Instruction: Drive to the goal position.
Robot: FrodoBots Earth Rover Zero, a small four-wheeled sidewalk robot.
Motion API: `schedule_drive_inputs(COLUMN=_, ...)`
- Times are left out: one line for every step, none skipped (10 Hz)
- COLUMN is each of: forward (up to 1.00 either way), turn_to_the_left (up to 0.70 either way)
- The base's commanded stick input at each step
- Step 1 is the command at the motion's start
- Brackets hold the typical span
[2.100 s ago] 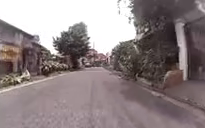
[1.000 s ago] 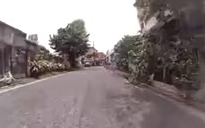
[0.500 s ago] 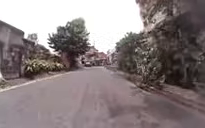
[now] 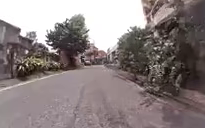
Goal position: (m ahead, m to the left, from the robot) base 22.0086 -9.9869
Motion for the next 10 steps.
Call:
schedule_drive_inputs(forward=1.00, turn_to_the_left=0.00)
schedule_drive_inputs(forward=1.00, turn_to_the_left=0.00)
schedule_drive_inputs(forward=1.00, turn_to_the_left=0.00)
schedule_drive_inputs(forward=1.00, turn_to_the_left=0.00)
schedule_drive_inputs(forward=1.00, turn_to_the_left=0.00)
schedule_drive_inputs(forward=1.00, turn_to_the_left=0.00)
schedule_drive_inputs(forward=1.00, turn_to_the_left=0.00)
schedule_drive_inputs(forward=1.00, turn_to_the_left=0.00)
schedule_drive_inputs(forward=1.00, turn_to_the_left=0.00)
schedule_drive_inputs(forward=1.00, turn_to_the_left=0.16)
